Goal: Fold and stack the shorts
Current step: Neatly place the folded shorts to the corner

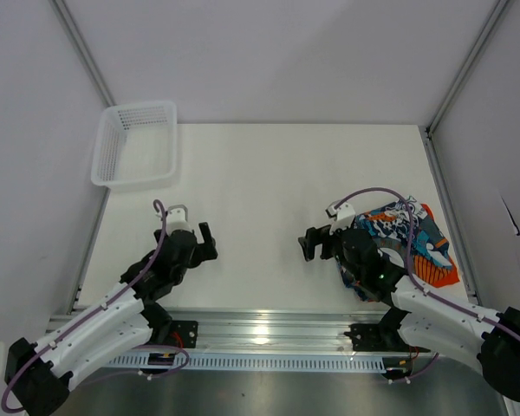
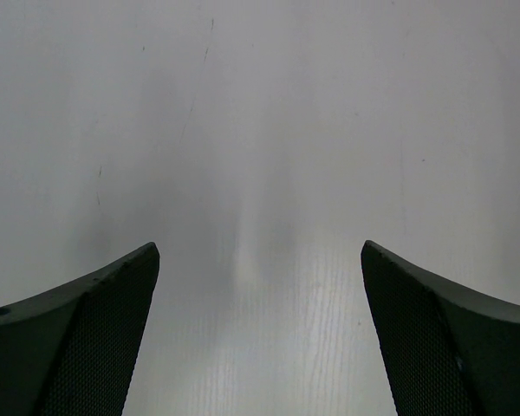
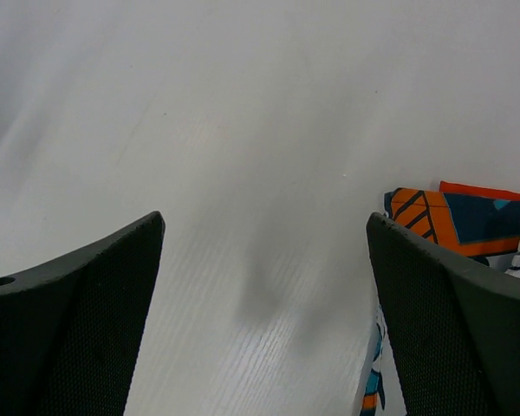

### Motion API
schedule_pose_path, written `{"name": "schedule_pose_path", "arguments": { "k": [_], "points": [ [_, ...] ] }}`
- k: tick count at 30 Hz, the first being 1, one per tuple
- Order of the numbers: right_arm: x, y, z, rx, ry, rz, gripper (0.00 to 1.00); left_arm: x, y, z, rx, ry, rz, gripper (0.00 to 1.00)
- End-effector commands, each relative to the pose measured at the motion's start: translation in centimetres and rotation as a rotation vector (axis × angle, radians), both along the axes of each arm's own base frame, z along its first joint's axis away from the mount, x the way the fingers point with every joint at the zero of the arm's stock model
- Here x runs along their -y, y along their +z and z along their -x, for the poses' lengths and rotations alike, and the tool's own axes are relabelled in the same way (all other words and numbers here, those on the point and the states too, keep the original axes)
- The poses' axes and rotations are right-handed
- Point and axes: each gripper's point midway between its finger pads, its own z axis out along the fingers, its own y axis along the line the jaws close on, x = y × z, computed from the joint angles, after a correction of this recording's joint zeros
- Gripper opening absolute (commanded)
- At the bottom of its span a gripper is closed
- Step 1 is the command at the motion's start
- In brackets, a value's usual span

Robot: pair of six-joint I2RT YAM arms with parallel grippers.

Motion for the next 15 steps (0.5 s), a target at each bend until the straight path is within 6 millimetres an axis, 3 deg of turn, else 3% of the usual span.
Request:
{"name": "schedule_pose_path", "arguments": {
  "k": [1, 15],
  "points": [
    [-0.7, 1.8, -0.5, 0.105, 0.036, -0.044, 1.0, -0.2, 0.5, -0.3, 0.051, 0.029, 0.034, 0.99],
    [0.3, 1.6, -0.6, 0.084, 0.011, -0.066, 1.0, -0.1, 1.2, 0.1, 0.108, 0.006, 0.097, 0.99]
  ]
}}
